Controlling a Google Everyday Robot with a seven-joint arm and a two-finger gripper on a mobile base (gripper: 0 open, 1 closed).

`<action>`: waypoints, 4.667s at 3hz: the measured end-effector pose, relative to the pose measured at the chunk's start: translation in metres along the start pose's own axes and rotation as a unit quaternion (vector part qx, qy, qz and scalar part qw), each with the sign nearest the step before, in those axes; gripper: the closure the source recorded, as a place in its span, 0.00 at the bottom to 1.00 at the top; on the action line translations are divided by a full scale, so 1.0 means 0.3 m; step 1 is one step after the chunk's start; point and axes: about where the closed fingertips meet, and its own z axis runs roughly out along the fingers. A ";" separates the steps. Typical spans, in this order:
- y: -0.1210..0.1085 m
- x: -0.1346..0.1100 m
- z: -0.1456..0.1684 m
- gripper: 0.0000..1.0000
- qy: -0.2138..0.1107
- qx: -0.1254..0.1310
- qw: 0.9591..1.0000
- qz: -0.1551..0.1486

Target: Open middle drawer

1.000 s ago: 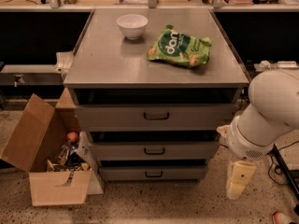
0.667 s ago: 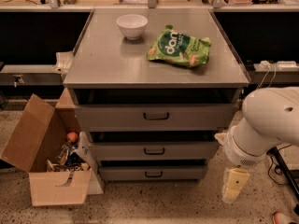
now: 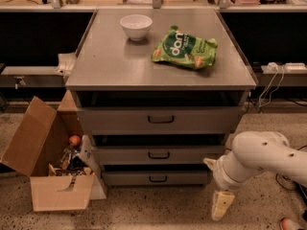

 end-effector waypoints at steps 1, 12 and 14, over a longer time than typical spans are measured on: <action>-0.034 0.018 0.265 0.00 -0.043 -0.019 0.999 0.004; -0.509 -0.141 0.540 0.38 -0.094 0.021 0.990 -0.103; -0.498 -0.143 0.518 0.85 -0.096 0.012 0.990 -0.106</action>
Offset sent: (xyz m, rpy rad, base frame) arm 0.0170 0.0103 -0.0582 0.0686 0.0074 0.0060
